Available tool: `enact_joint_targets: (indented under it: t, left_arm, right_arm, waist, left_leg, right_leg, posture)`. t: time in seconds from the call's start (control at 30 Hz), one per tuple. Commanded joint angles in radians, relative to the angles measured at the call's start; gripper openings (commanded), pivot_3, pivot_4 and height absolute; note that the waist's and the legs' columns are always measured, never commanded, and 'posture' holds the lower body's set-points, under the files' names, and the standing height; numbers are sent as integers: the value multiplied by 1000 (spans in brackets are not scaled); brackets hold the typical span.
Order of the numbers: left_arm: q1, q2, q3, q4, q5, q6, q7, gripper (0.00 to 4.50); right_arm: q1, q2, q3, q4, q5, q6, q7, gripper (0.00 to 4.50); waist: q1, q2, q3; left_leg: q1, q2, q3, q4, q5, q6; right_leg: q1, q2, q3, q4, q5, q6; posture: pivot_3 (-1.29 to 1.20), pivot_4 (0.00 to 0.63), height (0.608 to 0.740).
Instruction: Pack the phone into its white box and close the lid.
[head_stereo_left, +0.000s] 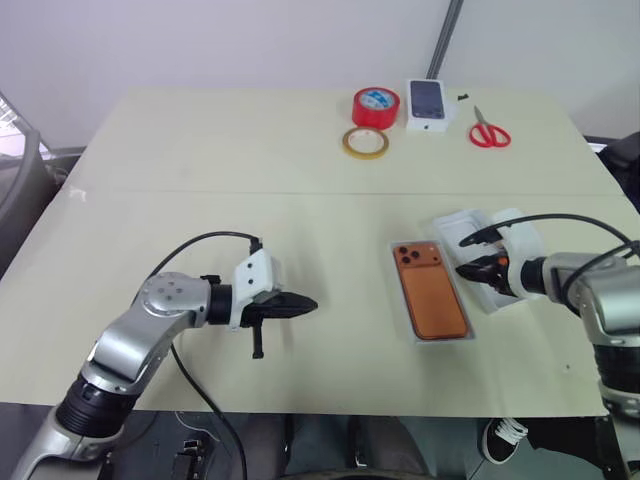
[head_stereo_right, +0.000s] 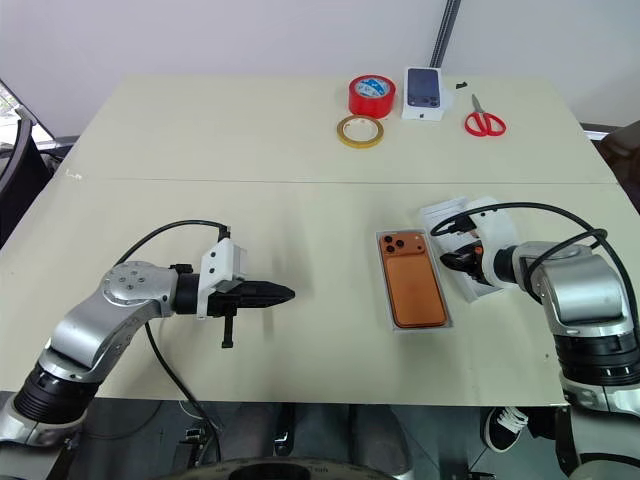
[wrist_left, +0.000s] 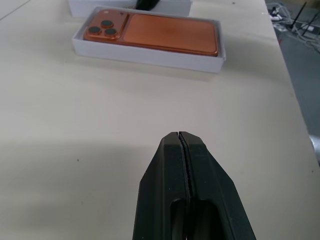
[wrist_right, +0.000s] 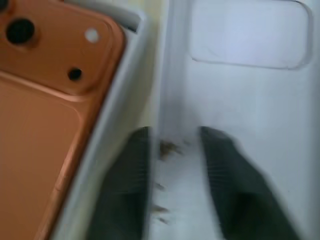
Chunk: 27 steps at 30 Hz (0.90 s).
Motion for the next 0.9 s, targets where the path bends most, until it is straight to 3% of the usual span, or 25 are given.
enact_joint_targets:
  t: [0.03, 0.2, 0.3, 0.4, 0.53, 0.6, 0.63, 0.67, 0.9]
  left_arm:
    - [8, 12, 19, -23, 0, -27, 5, 0]
    - [28, -12, 89, -2, -26, -60, 42, 0]
    - [36, -30, 138, 36, -38, -77, 69, 0]
    - [34, -38, 160, 84, -34, -77, 86, 0]
    - [13, -41, 151, 145, -12, -100, 89, 0]
    - [-5, -47, 147, 167, -8, -105, 93, 0]
    - [-11, -49, 146, 172, -8, -106, 93, 0]
    - [-16, -52, 145, 176, -9, -107, 93, 0]
    - [-64, -97, 101, 190, 15, -115, 118, 0]
  right_arm:
    - [-30, -1, -27, -10, 31, 50, -17, 33]
    - [-97, 10, -173, -106, 123, 221, -20, 33]
    - [-183, 63, -305, -179, 269, 341, -11, 33]
    - [-225, 135, -386, -192, 526, 349, -123, 33]
    - [-243, 250, -424, -123, 1007, 349, -462, 33]
    - [-143, 167, -251, -116, 1513, 75, -825, 33]
    - [-106, 158, -192, -130, 1646, -26, -940, 33]
    - [-73, 182, -144, -159, 1709, -110, -1025, 33]
    - [155, 417, 21, -368, 1714, -438, -1375, 33]
  waist:
    - [2, 0, 0]
    - [2, 1, 1]
    - [-6, 2, 1]
    - [-14, 2, 1]
    - [-17, 2, 1]
    - [-11, 2, 1]
    - [-12, 2, 2]
    - [-15, 1, 2]
    - [-21, 1, 2]
  left_leg:
    - [0, 0, 0, 0, 0, 0]
    - [0, 0, 0, 0, 0, 0]
    - [0, 0, 0, 0, 0, 0]
    - [0, 1, 0, -1, 0, 0]
    - [0, 0, 0, -1, 0, 0]
    - [-1, 1, 0, -1, 0, 0]
    - [-2, 0, 0, 0, 0, 1]
    - [-2, 1, 0, 1, -1, 2]
    - [-2, 1, 1, 1, -1, 2]
  right_leg:
    - [0, 0, 0, 0, 0, 0]
    - [0, 0, 0, 0, 0, 0]
    - [-1, 0, 0, 0, 0, 0]
    - [-1, 0, 0, 1, 0, 0]
    - [-1, 0, 0, 1, 0, 0]
    - [-1, 0, 0, 1, 0, 0]
    - [-1, -1, -1, 1, 0, 0]
    - [-1, -1, -2, 0, 0, 0]
    - [-2, 0, 0, 1, 0, 0]
  posture:
    - [0, 150, 740]
    - [0, 150, 740]
    - [0, 150, 740]
    - [0, 150, 740]
    - [0, 150, 740]
    - [0, 150, 740]
    - [0, 150, 740]
    - [0, 150, 740]
    - [0, 150, 740]
